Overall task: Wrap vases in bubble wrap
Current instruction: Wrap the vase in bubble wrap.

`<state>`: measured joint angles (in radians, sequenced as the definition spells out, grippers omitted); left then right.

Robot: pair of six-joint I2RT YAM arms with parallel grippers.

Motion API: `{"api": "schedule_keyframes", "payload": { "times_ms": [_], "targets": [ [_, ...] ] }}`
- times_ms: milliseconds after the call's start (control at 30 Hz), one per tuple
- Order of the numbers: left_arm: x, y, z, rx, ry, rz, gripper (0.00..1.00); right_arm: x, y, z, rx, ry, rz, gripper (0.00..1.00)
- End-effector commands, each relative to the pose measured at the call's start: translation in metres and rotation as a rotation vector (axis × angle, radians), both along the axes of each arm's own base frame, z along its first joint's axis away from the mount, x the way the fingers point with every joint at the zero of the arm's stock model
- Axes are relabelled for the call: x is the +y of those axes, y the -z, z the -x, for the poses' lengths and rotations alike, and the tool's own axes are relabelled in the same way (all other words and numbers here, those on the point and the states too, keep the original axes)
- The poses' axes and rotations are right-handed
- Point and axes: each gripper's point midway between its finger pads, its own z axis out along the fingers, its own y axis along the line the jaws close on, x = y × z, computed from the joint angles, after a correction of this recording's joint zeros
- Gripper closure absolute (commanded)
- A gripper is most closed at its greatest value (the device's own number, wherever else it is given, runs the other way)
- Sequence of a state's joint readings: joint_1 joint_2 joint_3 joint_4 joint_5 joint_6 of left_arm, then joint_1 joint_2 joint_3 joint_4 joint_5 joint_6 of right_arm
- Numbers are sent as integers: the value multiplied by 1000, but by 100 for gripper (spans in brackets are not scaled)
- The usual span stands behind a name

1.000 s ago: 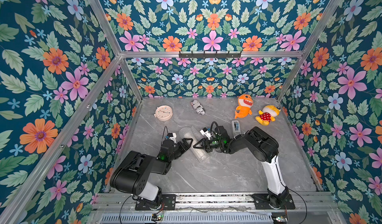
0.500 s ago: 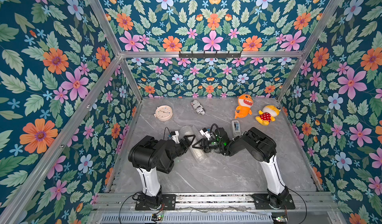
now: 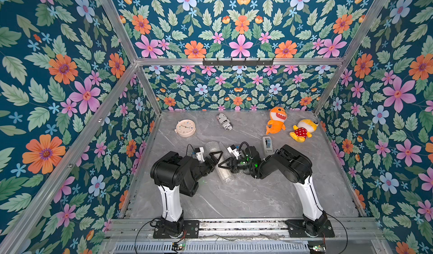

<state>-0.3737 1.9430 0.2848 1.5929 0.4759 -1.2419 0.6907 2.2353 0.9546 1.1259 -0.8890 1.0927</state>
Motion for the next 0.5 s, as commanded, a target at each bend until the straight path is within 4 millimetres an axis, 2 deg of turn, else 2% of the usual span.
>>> {"api": "schedule_keyframes", "payload": {
  "times_ms": [0, 233, 467],
  "targets": [
    [-5, 5, 6, 12, 35, 1, 2, 4, -9, 2, -8, -25, -31, 59],
    [-6, 2, 3, -2, 34, 5, 19, 5, -9, 6, -4, -47, -31, 59],
    [-3, 11, 2, 31, 19, -67, 40, 1, -5, 10, -2, -53, -4, 59]
  ]
}}
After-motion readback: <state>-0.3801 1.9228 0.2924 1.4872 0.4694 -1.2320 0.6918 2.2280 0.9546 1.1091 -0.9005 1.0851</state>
